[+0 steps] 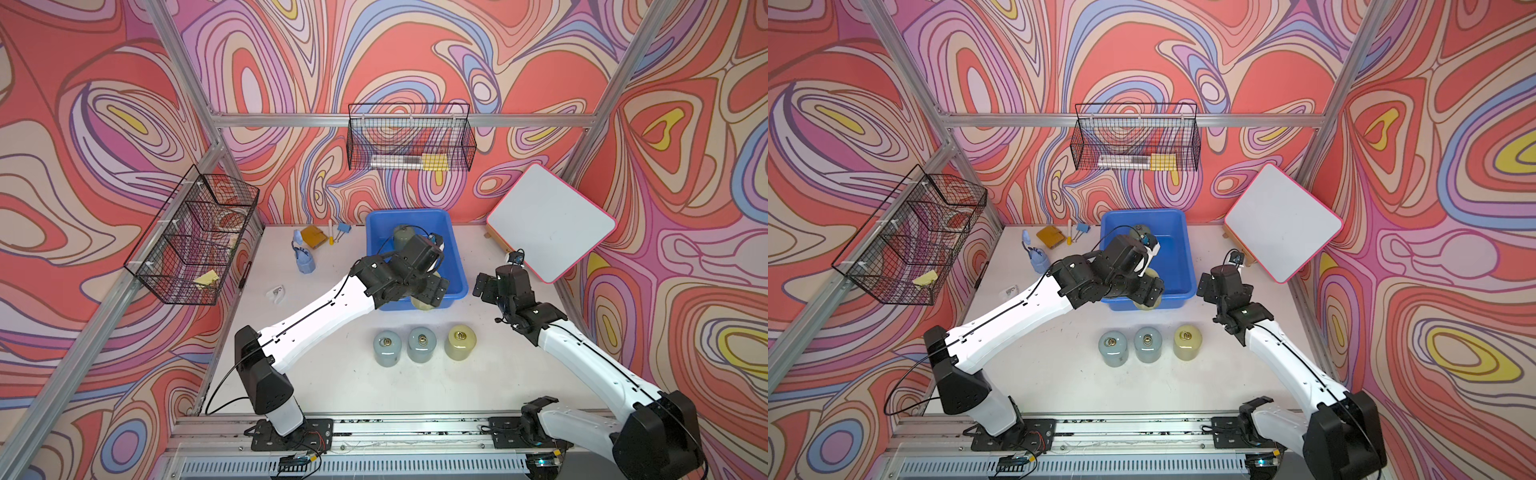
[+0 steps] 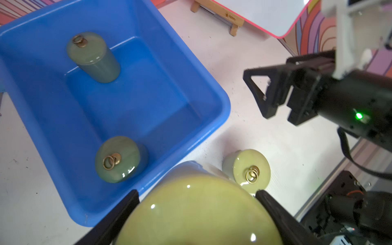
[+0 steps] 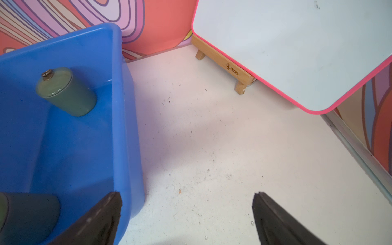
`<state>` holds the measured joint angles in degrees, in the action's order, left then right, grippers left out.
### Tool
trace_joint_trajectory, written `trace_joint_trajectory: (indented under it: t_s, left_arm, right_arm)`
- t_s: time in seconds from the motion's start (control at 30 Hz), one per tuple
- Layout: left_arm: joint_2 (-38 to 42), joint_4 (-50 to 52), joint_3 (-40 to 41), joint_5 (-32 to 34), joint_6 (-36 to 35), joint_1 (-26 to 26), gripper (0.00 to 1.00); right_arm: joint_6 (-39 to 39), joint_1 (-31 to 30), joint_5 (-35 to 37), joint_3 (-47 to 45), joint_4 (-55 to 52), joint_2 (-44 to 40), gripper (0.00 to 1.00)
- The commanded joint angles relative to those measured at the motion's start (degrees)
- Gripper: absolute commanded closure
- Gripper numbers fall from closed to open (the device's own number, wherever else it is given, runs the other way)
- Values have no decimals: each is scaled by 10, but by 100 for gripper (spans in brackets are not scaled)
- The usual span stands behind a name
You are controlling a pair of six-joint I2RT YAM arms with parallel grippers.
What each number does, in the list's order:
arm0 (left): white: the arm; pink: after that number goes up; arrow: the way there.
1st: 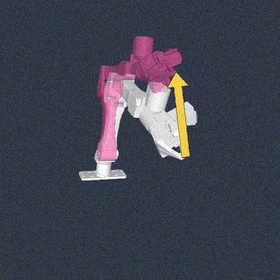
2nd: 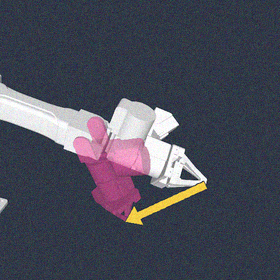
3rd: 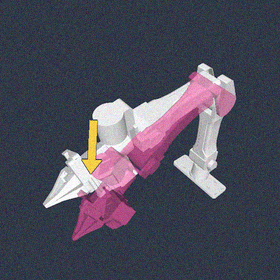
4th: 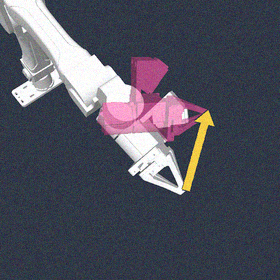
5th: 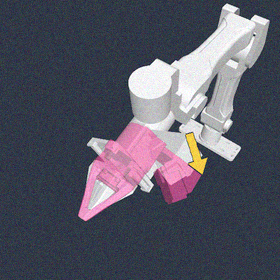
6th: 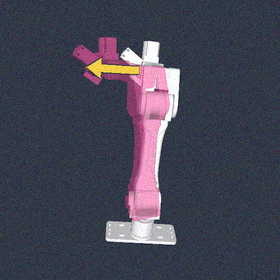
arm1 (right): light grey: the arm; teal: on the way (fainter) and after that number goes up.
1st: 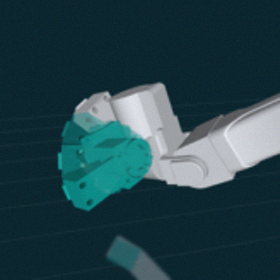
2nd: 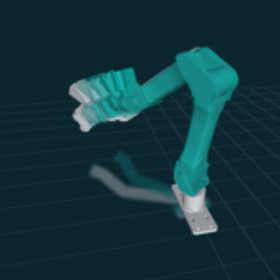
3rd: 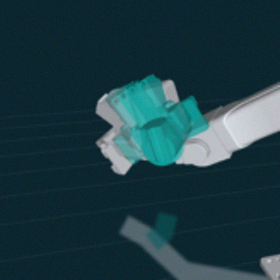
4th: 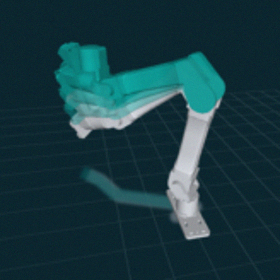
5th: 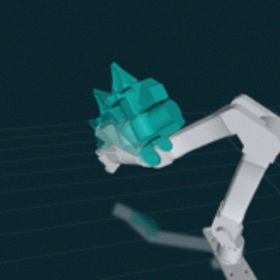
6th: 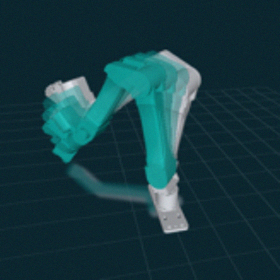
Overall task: Take the tea canister out of the basket
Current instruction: Place the tea canister at the center of the board.
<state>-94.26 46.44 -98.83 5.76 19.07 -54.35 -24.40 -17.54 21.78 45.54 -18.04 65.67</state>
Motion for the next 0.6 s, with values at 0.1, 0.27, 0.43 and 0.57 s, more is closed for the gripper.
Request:
trace_joint_trajectory:
  t_s: [0.1, 0.27, 0.43, 0.57]
  left_arm:
    - [78, -52, 57, 48, 29, -72, 41]
    - [99, -95, 120, 74, 51, -140, 44]
    - [86, -125, 157, 103, 56, -198, 44]
    - [81, -191, 208, 106, 58, -230, 44]
  right_arm:
    - [-12, 22, -26, -11, -8, -10, 2]
    - [-14, 28, -30, -13, -8, -13, 2]
    - [-15, 30, -33, -15, -7, -17, 2]
    - [-16, 31, -33, -16, -7, -20, 2]
